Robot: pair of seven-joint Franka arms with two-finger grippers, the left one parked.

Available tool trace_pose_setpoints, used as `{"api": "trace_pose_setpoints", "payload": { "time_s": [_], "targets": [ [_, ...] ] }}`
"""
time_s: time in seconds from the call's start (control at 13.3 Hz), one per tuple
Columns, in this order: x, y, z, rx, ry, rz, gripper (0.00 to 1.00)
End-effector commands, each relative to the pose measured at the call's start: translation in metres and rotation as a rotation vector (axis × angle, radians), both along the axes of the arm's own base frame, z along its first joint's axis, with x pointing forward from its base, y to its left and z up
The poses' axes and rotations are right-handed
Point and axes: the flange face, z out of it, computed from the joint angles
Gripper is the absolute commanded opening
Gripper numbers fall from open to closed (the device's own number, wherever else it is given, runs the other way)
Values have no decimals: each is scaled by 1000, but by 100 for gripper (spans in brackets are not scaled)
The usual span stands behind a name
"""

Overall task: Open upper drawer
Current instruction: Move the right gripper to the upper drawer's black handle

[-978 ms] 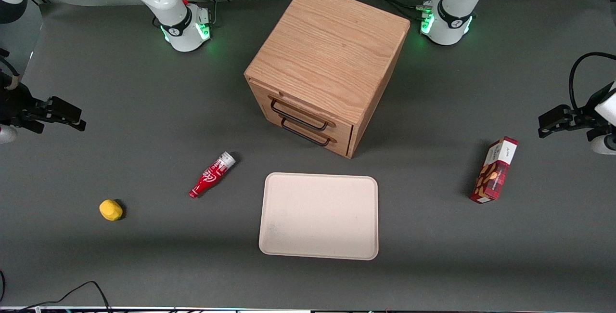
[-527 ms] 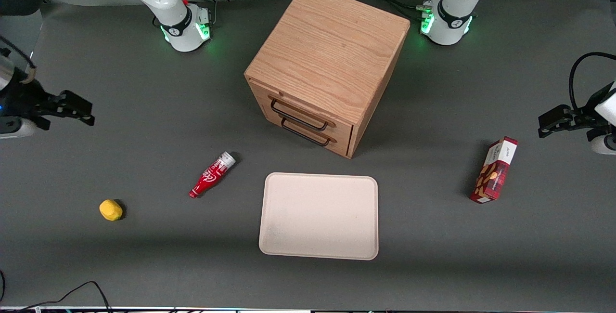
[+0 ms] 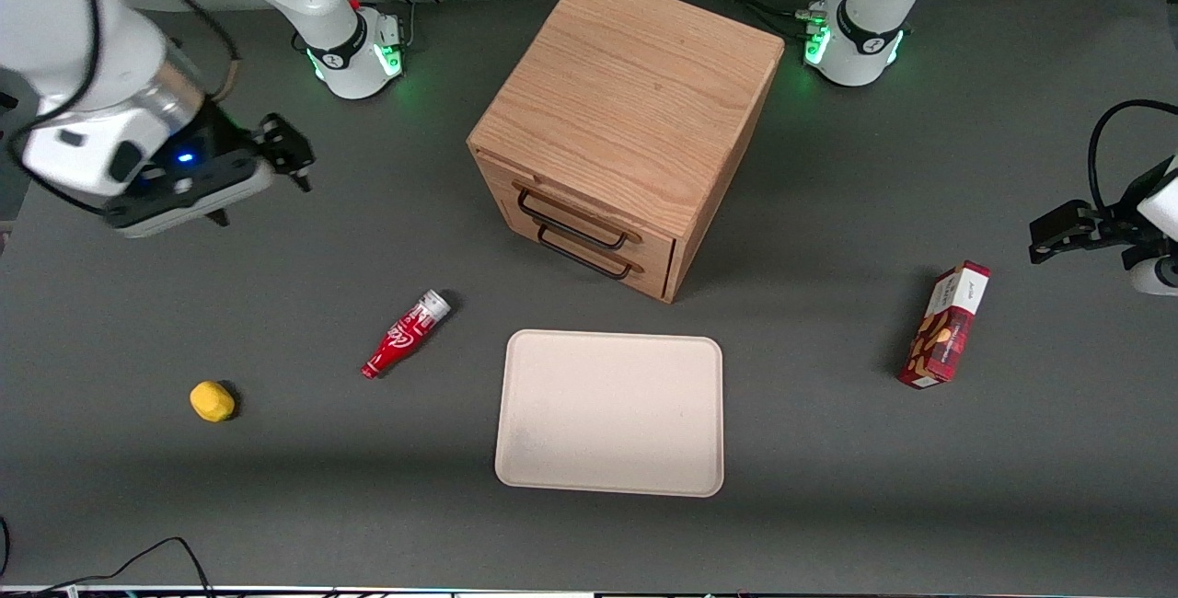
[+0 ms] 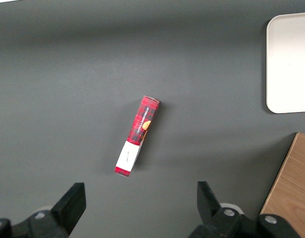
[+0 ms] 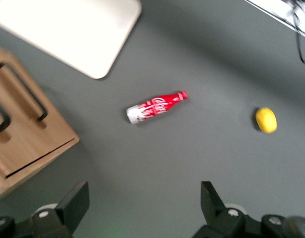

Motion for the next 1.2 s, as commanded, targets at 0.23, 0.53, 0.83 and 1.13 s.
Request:
{"api": "trace_pose_setpoints", "payload": {
  "time_s": [0.23, 0.53, 0.83, 1.13],
  "targets": [
    [-24, 128, -35, 116, 78, 245, 100],
    [-13, 178, -81, 193, 106, 383, 100],
    [11, 185, -126, 273, 172, 502, 100],
    [31, 170, -149, 389, 217, 558, 100]
  ]
}}
